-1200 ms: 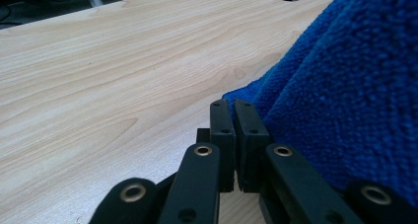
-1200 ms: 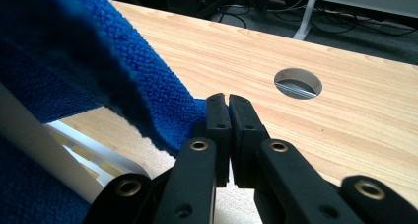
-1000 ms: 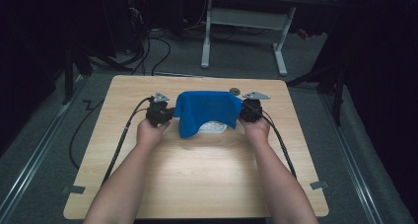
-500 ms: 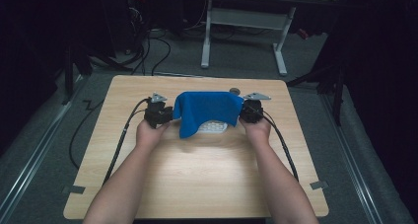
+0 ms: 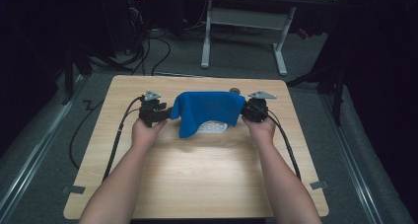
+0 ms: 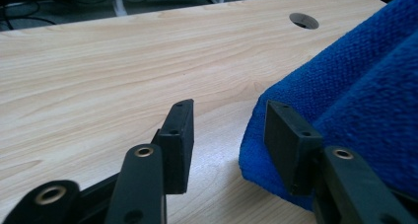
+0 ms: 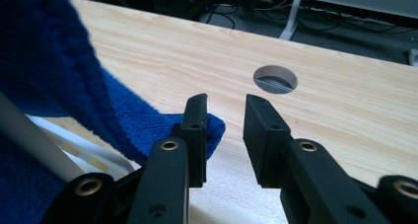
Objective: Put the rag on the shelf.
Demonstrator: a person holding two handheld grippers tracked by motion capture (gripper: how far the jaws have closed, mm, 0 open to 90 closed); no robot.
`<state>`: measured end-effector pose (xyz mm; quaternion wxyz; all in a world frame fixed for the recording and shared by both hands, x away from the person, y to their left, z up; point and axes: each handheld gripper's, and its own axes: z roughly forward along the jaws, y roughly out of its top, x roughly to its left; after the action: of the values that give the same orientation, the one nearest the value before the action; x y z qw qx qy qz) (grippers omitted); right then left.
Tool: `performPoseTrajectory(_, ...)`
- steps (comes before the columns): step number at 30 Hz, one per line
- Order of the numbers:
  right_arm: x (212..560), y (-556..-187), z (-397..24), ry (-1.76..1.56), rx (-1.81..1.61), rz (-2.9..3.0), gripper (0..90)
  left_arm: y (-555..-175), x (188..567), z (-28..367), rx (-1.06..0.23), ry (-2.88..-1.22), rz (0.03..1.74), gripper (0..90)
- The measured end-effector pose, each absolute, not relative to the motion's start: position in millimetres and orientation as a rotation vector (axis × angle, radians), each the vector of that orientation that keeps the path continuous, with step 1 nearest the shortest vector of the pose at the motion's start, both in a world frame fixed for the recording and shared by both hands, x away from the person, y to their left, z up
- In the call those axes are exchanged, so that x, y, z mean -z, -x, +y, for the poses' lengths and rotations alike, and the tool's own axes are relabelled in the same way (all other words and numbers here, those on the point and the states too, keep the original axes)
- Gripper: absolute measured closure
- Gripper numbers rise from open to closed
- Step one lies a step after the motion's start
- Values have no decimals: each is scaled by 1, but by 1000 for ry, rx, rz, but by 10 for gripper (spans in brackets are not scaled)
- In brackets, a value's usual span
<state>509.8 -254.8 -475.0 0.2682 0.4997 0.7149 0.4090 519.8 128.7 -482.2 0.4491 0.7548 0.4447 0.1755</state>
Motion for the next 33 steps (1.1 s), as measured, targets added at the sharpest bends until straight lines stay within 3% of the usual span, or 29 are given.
performPoseTrajectory(33,460,-446,-294,-1311,-1100,1872,589,-468,467,160,-502,-1824,1105,478)
